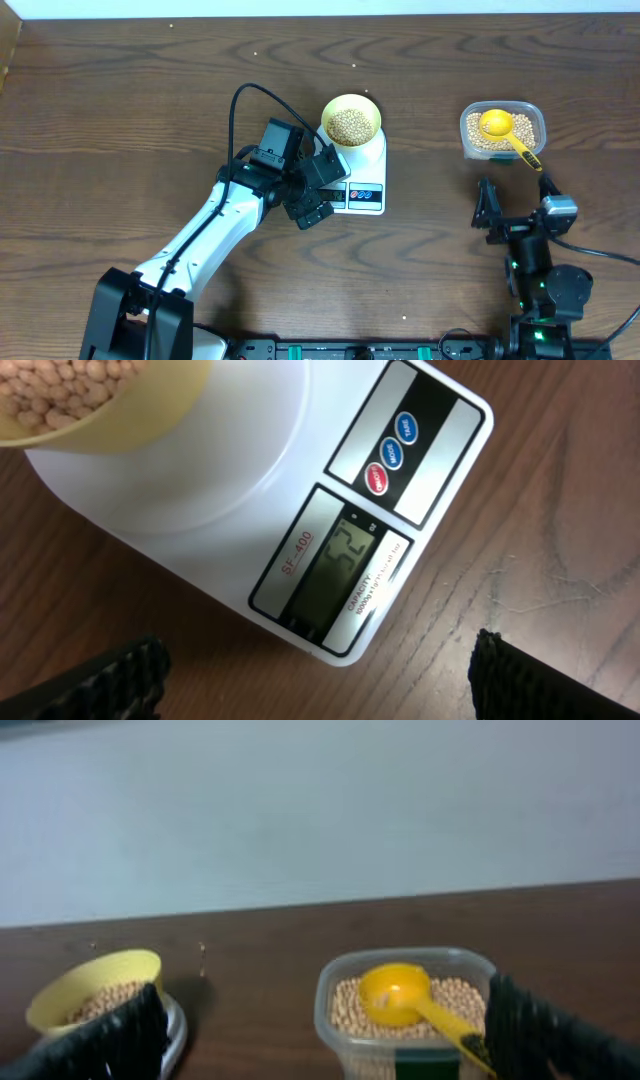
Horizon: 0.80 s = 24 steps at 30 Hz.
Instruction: Scoop item into bowl and weigh 50g on scale
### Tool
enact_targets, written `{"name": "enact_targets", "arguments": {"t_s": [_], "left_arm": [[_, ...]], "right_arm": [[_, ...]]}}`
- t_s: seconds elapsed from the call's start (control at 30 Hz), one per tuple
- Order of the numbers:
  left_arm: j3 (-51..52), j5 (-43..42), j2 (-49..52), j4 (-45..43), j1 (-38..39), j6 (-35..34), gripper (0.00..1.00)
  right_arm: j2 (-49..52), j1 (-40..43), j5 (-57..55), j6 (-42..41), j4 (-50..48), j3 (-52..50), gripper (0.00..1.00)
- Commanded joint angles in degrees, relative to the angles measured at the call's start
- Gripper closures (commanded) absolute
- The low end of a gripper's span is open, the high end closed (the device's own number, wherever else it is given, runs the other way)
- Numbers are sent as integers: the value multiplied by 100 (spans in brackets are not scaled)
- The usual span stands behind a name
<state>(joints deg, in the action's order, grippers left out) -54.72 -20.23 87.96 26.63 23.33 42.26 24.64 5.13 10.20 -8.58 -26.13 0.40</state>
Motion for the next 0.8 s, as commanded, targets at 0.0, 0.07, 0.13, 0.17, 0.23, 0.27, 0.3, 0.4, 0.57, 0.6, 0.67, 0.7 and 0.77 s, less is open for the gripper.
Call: {"name": "enact_targets", "arguments": {"t_s": [0.0, 0.07, 0.13, 0.17, 0.23, 0.27, 0.3, 0.4, 0.57, 0.6, 0.67, 0.7, 0.77], "left_arm": [[13, 33, -20, 9, -28, 59, 2], [13, 33, -20, 9, -28, 59, 2], [13, 33, -20, 9, -28, 59, 2], [13, 33, -20, 9, -28, 59, 2], [13, 33, -20, 9, -28, 59, 2], [13, 33, -20, 9, -28, 59, 2], [13, 33, -20, 9, -28, 59, 2], [13, 33, -20, 9, -28, 59, 2], [13, 33, -20, 9, -28, 59, 2], [13, 33, -20, 9, -28, 59, 2], [13, 33, -20, 9, -28, 59, 2], [13, 33, -20, 9, -28, 59, 2], [13, 33, -20, 9, -28, 59, 2]], "right_arm": [[-719, 98, -55, 46, 870, -11, 1], [-1180, 101, -39, 44, 1569, -11, 1], [-1768, 101, -37, 11, 2315, -11, 1], [-2011, 101, -39, -79, 2610, -11, 1], [-2391, 98, -42, -267, 2990, -9, 1], [-2441, 92, -42, -251, 2970, -9, 1], [-2437, 81, -42, -251, 2973, -9, 1], [-2437, 39, -44, -249, 2977, -9, 1], [-2437, -35, -42, -251, 2977, -9, 1], [-2437, -35, -42, -251, 2977, -11, 1], [-2437, -35, -17, -251, 2977, -11, 1], [-2437, -35, -15, -251, 2977, -11, 1], [-2437, -37, 94, -136, 2962, -11, 1]]}}
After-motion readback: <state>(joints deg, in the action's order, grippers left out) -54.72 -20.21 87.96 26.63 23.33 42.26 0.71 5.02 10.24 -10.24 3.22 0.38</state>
